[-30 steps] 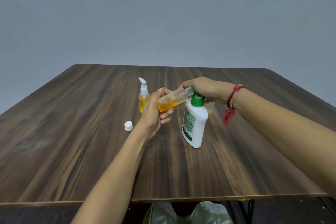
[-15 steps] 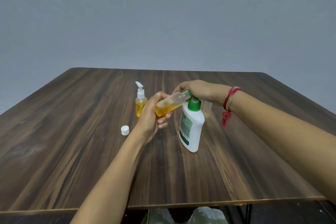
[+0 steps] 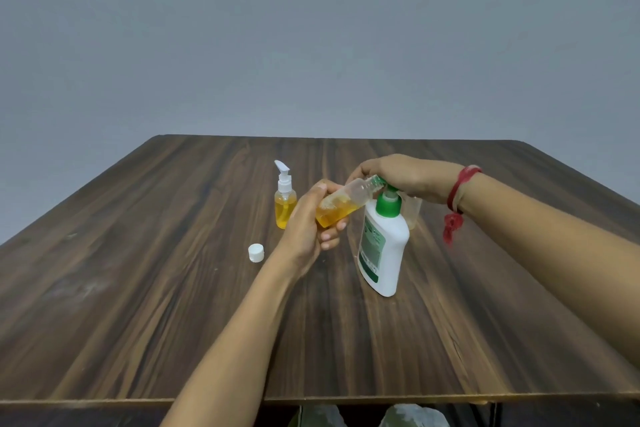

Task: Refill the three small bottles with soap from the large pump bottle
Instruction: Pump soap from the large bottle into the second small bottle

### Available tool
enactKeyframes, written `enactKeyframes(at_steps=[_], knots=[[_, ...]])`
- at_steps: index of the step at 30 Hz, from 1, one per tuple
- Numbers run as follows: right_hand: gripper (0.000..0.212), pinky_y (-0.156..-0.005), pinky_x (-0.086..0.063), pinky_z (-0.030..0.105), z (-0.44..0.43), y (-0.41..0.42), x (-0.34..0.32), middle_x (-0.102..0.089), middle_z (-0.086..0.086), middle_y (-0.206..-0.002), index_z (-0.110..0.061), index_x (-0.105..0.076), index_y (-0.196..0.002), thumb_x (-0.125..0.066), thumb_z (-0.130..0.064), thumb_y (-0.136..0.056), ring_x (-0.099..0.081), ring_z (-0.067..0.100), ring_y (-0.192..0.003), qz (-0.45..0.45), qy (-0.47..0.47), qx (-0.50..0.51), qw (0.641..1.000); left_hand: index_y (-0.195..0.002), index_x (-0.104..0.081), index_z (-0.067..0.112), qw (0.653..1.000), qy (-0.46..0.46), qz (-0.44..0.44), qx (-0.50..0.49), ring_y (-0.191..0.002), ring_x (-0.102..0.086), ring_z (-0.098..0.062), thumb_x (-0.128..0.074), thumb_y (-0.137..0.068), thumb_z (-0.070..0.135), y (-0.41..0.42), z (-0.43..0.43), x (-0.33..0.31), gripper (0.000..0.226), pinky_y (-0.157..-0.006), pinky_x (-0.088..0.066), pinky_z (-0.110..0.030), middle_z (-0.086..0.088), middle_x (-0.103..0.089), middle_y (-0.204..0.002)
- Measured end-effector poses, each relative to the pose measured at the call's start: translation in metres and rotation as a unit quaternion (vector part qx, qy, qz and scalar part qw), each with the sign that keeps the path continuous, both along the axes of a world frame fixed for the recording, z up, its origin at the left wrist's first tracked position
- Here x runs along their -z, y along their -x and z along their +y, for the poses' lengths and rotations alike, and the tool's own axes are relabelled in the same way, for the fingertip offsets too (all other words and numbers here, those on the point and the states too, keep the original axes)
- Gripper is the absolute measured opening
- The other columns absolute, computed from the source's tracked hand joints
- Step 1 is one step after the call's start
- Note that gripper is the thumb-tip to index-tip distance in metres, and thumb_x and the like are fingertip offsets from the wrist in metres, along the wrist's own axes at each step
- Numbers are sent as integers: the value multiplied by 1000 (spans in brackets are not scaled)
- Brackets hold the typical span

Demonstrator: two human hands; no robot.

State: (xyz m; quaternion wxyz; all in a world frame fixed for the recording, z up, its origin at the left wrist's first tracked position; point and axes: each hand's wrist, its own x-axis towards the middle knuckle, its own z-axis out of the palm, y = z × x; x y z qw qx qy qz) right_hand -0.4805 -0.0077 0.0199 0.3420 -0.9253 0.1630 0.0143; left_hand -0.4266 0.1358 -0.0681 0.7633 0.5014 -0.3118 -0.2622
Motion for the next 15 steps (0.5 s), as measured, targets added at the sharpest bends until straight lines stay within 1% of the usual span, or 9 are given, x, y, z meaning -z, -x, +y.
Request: enactKeyframes(at_steps=[3,6,7,8,10,11,13,14,15], knots=[[35,-60,-37,23,2,2,4,-60,4,-98,-16,-65,-113,-34,-15,-97,-51,13,-75,10,-3,7,1000,-77,-54,15,1000,0,-1,-4,-35,-26,-5,-25,-103,27,-1,1,-1,41,-35,-19,-16,-2,-47,-50],[33,-55,-38,19,1,2,-1,-61,1,-91,-17,-65,-111,-35,-16,-97,-52,9,-70,13,7,2,1000,-75,-55,17,1000,3,3,0,-35,-25,-5,-26,-103,27,1,-1,0,42,-35,-18,-16,-2,-47,-50],[33,-58,-42,18,1,1,-1,-62,1,-92,-18,-66,-109,-36,-17,-96,-54,10,-71,9,-5,5,1000,-75,-53,16,1000,4,3,1,-35,-25,-5,-25,-103,27,0,-1,0,41,-35,-18,-16,-2,-46,-50],[32,-64,-45,19,1,1,1,-63,2,-93,-21,-67,-106,-37,-18,-96,-55,13,-74,9,-14,10,1000,-75,-52,15,1000,4,3,1,-34,-25,-6,-25,-103,27,0,-1,0,40,-35,-18,-16,-2,-46,-49],[33,-75,-45,28,1,2,5,-61,2,-93,-24,-67,-103,-36,-18,-95,-53,17,-81,13,-7,14,1000,-76,-52,14,1000,1,5,-2,-34,-25,-6,-25,-103,27,-2,-1,1,41,-34,-19,-16,-2,-46,-49],[33,-72,-44,25,2,2,4,-60,0,-90,-22,-66,-106,-35,-17,-95,-53,15,-79,14,3,9,1000,-76,-52,14,1000,1,7,-3,-34,-26,-6,-25,-103,27,-2,-1,1,41,-34,-19,-16,-3,-46,-49],[34,-56,-39,16,3,3,0,-58,-4,-84,-17,-65,-111,-34,-14,-97,-51,7,-69,13,17,1,1000,-75,-52,15,1000,5,10,1,-34,-25,-6,-24,-103,26,0,-1,1,41,-35,-18,-16,-3,-46,-49],[34,-52,-38,14,3,3,-1,-59,-4,-83,-17,-65,-111,-34,-14,-97,-50,6,-67,11,15,3,1000,-74,-52,15,1000,8,11,2,-34,-25,-5,-24,-103,26,0,-2,1,42,-35,-18,-16,-3,-45,-49],[34,-54,-40,15,3,3,0,-59,-2,-85,-17,-64,-111,-34,-14,-97,-51,8,-69,11,9,7,1000,-74,-52,15,1000,10,11,-1,-34,-25,-6,-24,-103,26,0,-2,1,42,-35,-18,-15,-3,-45,-49]])
